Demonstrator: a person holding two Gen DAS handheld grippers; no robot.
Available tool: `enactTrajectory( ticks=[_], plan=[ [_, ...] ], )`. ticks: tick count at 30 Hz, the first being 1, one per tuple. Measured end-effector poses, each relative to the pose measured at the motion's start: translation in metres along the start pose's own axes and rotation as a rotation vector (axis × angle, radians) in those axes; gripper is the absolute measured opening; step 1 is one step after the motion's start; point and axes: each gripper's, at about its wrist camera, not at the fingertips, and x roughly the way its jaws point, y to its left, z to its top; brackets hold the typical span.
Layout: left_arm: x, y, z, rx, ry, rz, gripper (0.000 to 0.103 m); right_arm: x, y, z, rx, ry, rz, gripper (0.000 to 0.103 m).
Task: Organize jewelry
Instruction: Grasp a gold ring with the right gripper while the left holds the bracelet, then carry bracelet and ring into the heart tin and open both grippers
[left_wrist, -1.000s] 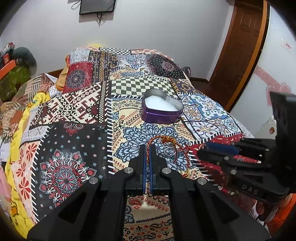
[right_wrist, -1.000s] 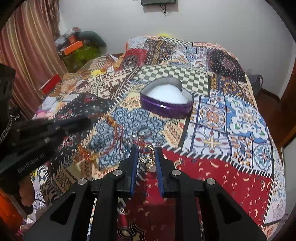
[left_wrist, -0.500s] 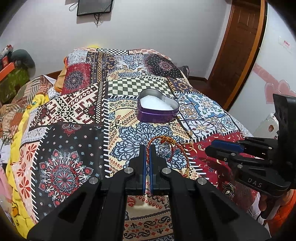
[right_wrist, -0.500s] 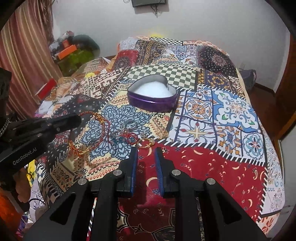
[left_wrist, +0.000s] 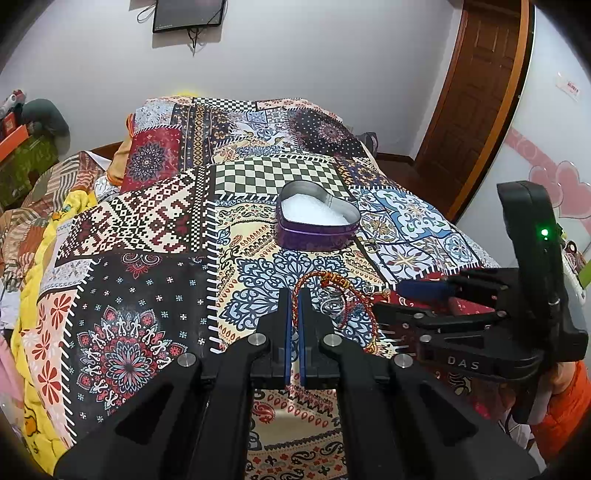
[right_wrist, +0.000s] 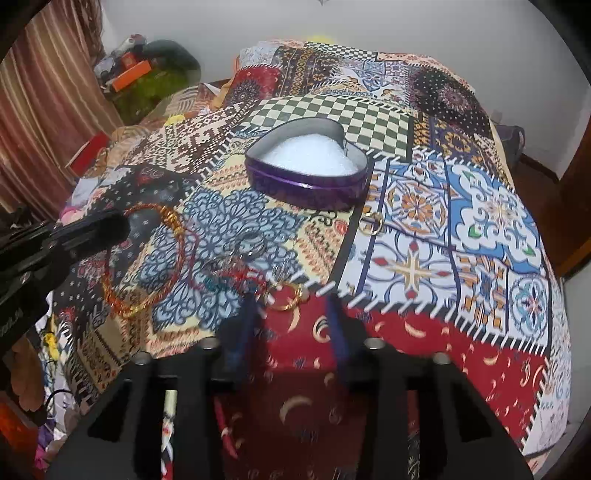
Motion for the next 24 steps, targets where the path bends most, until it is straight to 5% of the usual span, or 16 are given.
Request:
enactTrajectory(
  ticks=[6, 9, 24],
  plan=[
    [0.005, 0.004, 0.005, -0.005, -0.005, 0.006, 0.001, 0.006, 0.000, -0.001, -0.022, -0.020, 0.015, 0.039],
    [0.005, 0.004, 0.009, -0.006, -0.014, 0.005, 0.001, 0.004, 0.000, -0.001, -0.024, -0.030, 0.024, 0.023],
    [0.016, -0.002, 0.048, 0.016, -0.075, 0.000, 0.001, -0.041, -0.017, 0.020, 0.058, -0.184, 0.003, 0.023]
  ],
)
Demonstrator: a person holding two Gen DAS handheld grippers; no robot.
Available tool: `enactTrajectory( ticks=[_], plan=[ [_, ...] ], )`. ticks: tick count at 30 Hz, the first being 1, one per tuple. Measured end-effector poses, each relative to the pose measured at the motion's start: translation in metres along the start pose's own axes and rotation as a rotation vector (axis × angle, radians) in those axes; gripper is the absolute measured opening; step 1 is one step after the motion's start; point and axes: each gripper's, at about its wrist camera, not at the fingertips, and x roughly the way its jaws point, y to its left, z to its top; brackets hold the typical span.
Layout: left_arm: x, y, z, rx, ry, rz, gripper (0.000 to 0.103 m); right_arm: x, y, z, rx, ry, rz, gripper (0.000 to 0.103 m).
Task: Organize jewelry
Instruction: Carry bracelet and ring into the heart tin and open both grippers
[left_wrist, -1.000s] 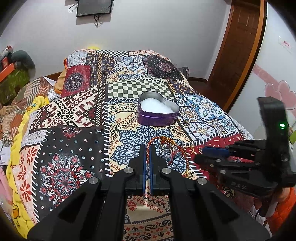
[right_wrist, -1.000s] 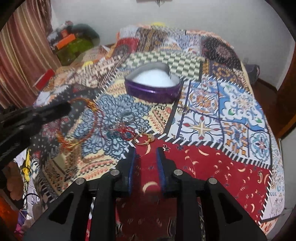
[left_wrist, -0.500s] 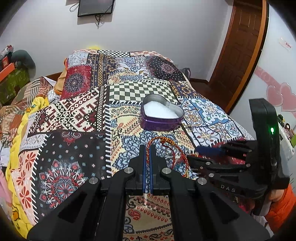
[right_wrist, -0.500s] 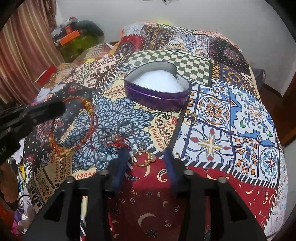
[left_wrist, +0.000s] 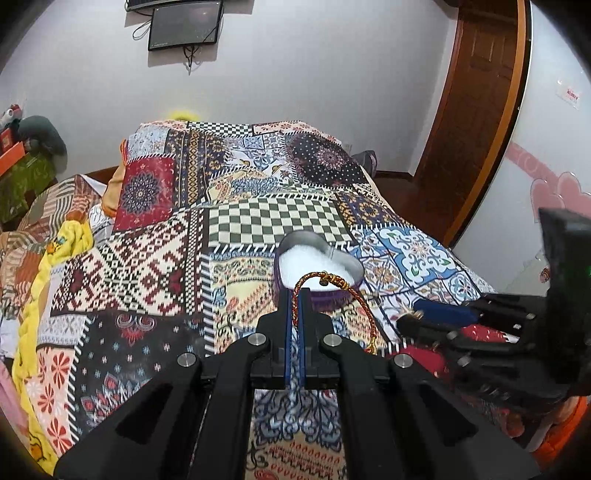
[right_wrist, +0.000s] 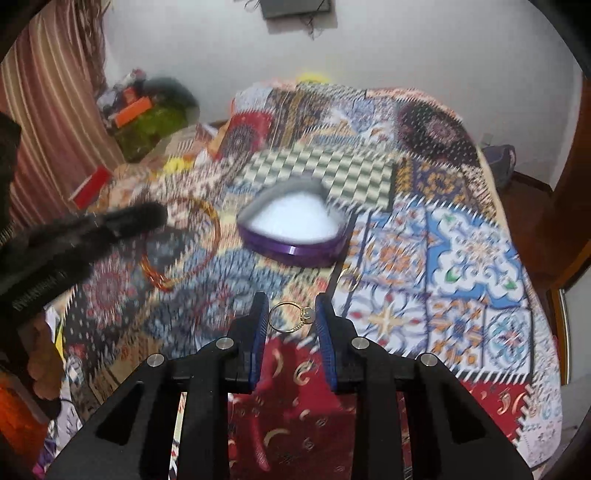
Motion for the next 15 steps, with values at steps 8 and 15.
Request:
enactTrajectory(
  ticks=[8, 15],
  plan=[
    [0.016, 0.004, 0.018, 0.009, -0.003, -0.002, 0.001, -0.005, -0.010, 0.030, 0.024, -0.075, -0.006, 0.024],
    [0.039, 0.010, 0.028, 0.006, 0.010, -0.001, 0.001, 0.008, -0.012, 0.043, 0.021, -0.087, 0.002, 0.024]
  ],
)
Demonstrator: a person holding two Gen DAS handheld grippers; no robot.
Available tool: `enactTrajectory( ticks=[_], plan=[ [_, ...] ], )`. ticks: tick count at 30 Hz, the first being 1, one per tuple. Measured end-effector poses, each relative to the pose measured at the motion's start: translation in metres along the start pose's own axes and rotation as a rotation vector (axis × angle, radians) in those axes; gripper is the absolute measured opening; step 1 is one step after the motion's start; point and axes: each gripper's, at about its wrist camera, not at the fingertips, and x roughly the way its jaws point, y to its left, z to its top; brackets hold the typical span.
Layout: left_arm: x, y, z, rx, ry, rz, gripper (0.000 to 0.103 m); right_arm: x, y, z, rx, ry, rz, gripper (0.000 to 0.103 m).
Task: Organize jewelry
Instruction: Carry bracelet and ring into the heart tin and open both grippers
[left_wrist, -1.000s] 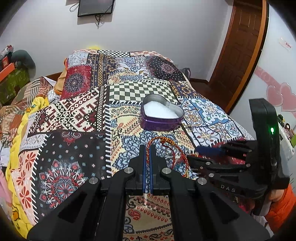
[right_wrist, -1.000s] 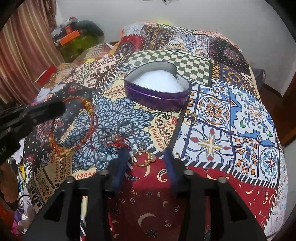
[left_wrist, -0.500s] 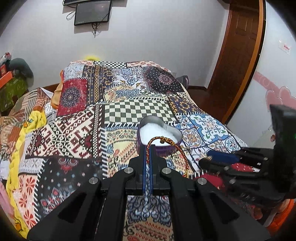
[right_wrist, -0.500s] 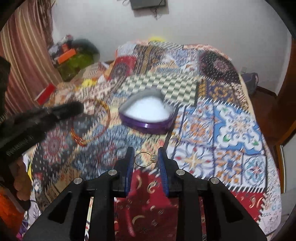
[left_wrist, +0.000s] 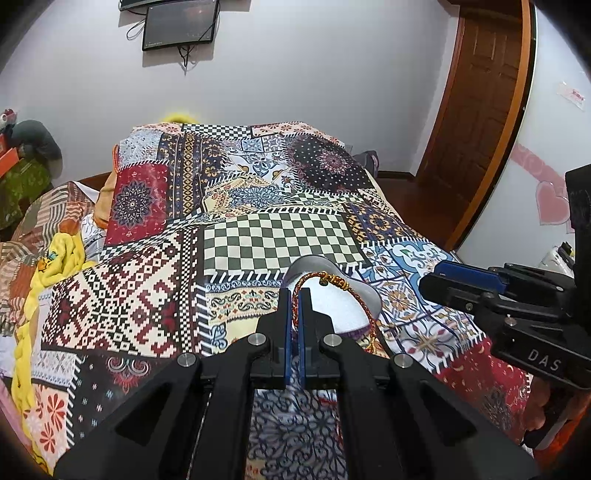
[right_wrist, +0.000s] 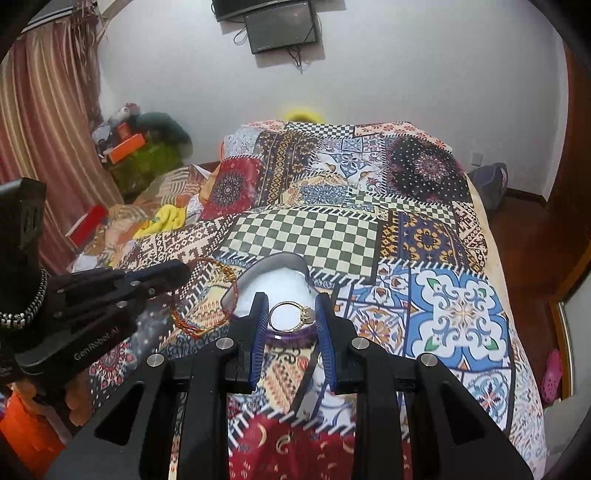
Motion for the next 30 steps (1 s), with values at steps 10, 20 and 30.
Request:
enactTrajectory(
  ticks=[10, 20, 30],
  plan=[
    [0.034, 0.004, 0.011, 0.015, 0.026, 0.003, 0.001, 0.036, -0.002, 0.005, -0.014, 0.056, 0.020, 0.024],
    [0.062, 0.003, 0.014, 0.034, 0.076, -0.021, 0.001, 0.059, -0.004, 0.006, -0.043, 0.115, 0.049, 0.024],
    [0.067, 0.005, 0.013, 0.032, 0.089, -0.011, 0.001, 0.077, -0.001, 0.003, -0.069, 0.170, 0.066, 0.024]
  ],
)
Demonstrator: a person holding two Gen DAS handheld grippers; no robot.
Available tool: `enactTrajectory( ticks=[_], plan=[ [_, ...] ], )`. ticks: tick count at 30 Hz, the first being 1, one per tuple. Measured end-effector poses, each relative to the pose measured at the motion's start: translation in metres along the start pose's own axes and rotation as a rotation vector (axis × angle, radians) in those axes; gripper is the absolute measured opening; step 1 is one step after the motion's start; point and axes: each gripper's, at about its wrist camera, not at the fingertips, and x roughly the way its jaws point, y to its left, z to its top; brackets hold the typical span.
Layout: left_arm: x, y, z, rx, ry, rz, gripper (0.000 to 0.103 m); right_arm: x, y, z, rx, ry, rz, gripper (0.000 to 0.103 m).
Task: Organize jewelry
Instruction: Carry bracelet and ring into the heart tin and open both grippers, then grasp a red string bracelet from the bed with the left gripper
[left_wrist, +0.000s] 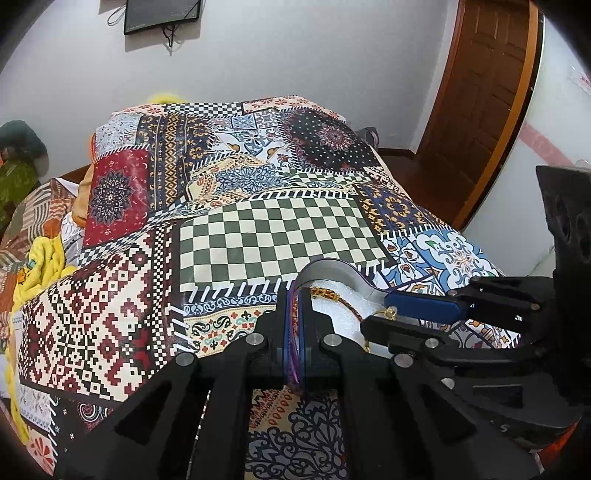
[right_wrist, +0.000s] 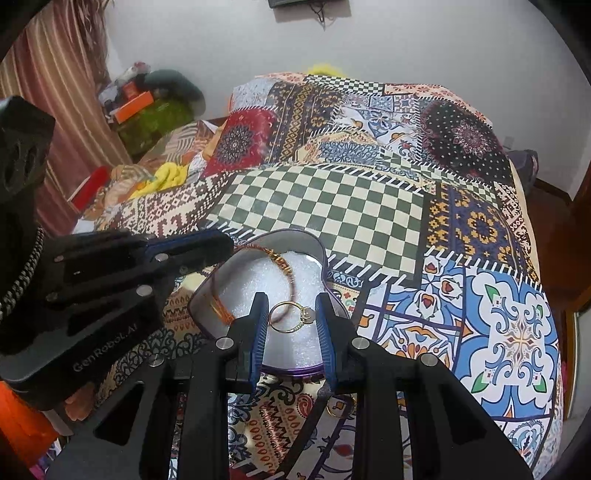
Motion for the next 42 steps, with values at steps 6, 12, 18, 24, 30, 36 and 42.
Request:
enactTrajectory(
  ticks=[6, 12, 18, 24, 30, 36, 42],
  plan=[
    [-0.005, 0.003, 0.000, -0.013, 0.006, -0.007, 0.002, 0.003, 0.002, 0.000, -0.011, 0.018, -0.009, 0.024],
    [-0.017, 0.002, 0.000, -0.011, -0.007, 0.000, 0.010, 0.008, 0.002, -0.001, -0.003, 0.052, -0.025, 0.024],
    [-0.027, 0.003, -0.002, -0.011, -0.020, 0.034, 0.037, 0.002, 0.003, -0.001, 0.001, 0.057, -0.044, 0.025],
    [-0.041, 0.003, -0.004, -0.009, -0.025, 0.043, 0.038, -0.016, 0.001, -0.002, 0.026, 0.015, -0.055, 0.041],
    [-0.055, -0.003, -0.007, 0.007, -0.032, 0.053, 0.042, -0.036, 0.000, -0.004, 0.029, -0.022, -0.095, 0.041],
    [-0.065, -0.008, -0.012, 0.018, -0.026, 0.060, 0.042, -0.057, -0.009, -0.011, 0.046, -0.052, -0.129, 0.041],
    [-0.065, -0.013, -0.026, 0.024, 0.013, 0.060, 0.043, -0.064, -0.020, -0.026, 0.072, -0.034, -0.147, 0.041]
  ],
)
